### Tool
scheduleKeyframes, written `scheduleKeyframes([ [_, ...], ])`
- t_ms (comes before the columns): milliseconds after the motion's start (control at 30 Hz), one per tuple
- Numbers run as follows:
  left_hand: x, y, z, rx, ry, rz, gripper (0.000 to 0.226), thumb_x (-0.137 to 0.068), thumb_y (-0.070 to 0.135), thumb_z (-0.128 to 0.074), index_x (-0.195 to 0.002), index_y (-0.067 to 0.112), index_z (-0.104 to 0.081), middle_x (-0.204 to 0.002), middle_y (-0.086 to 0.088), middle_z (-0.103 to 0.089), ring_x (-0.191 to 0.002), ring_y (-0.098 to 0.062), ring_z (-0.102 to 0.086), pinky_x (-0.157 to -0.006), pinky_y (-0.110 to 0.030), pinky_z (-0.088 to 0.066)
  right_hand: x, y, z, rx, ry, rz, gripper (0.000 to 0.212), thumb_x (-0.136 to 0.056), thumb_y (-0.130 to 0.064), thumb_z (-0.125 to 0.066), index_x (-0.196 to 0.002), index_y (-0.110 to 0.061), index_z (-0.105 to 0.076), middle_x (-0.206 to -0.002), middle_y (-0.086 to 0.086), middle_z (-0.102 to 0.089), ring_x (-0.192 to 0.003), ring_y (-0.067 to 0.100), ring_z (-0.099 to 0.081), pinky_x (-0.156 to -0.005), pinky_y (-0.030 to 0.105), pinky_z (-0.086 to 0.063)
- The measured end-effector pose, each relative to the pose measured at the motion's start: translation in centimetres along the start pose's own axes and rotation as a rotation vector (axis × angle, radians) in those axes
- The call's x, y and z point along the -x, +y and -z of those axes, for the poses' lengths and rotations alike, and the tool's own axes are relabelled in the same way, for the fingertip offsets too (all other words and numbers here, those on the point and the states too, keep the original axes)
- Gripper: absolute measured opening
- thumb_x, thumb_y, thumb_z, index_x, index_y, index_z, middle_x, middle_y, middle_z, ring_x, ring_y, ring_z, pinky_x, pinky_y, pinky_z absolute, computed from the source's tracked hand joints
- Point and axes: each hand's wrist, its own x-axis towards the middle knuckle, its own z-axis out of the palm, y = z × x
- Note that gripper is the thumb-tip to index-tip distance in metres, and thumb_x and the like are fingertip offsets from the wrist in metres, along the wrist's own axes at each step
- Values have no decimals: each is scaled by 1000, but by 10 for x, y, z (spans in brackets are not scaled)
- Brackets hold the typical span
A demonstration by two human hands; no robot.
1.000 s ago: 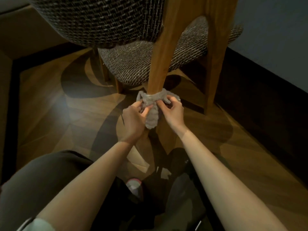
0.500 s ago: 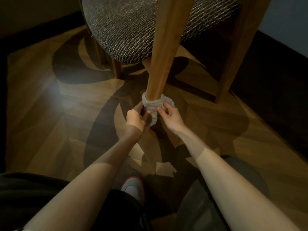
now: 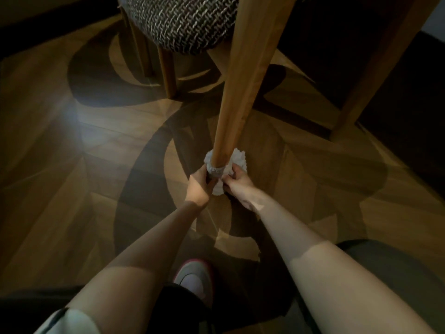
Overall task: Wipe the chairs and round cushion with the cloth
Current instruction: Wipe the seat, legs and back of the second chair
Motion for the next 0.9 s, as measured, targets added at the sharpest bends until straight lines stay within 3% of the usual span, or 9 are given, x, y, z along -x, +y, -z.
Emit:
scheduleKeyframes([
  [133,0,-4,-4,37,5,19,40,-92,3,-57,-131,2,-49,-121,-1,-57,-114,-11,-55,-89,-8,-44,-2,7,-4,-64,-29,-12,52,-100,-15,-46,-148,-28,-30,-144,4,-48,-131,24,-47,-108,47,-41],
  [267,-2,4,-2,27,9,94,37,-90,4,-60,-126,-2,-52,-121,-14,-62,-114,-22,-58,-98,-34,-48,6,-1,-8,-58,60,33,47,-100,-16,-46,-145,-27,-37,-140,4,-51,-128,24,-49,-108,45,-41],
  [367,2,12,4,58,-1,109,23,-92,9,-58,-115,10,-59,-106,-1,-66,-97,-7,-63,-85,-25,-50,18,-9,-12,6,133,120,47,-101,-18,-45,-146,-27,-36,-143,2,-48,-130,23,-46,-108,38,-38],
  [467,6,34,13,102,22,57,15,-93,12,-57,-104,23,-60,-92,12,-65,-82,6,-63,-74,-17,-51,34,-28,-5,48,179,245,42,-100,-20,-48,-140,-28,-41,-129,-5,-54,-123,18,-51,-99,30,-39],
  [600,11,76,23,129,71,-3,21,-94,12,-56,-114,17,-57,-99,7,-63,-96,-9,-63,-82,-24,-52,61,-65,20,144,164,448,36,-97,-20,-54,-133,-25,-50,-123,-11,-58,-115,5,-53,-105,38,-44],
  [667,16,101,28,198,67,-25,23,-95,11,-53,-113,25,-55,-98,9,-63,-93,-4,-63,-77,-19,-52,77,-83,30,151,139,514,38,-97,-19,-54,-135,-22,-51,-128,-9,-58,-119,5,-53,-105,38,-45],
  [733,21,126,36,212,70,-71,27,-95,13,-53,-121,22,-54,-103,7,-64,-96,-2,-62,-83,-20,-51,92,-100,37,149,140,590,41,-97,-17,-55,-137,-19,-49,-130,-4,-59,-122,8,-53,-106,38,-45],
  [900,28,177,56,150,101,-169,31,-96,15,-53,-127,10,-54,-112,-5,-66,-103,-16,-64,-94,-40,-52,124,-146,55,195,144,753,41,-95,-11,-57,-136,-10,-51,-128,4,-60,-122,13,-55,-101,45,-48],
])
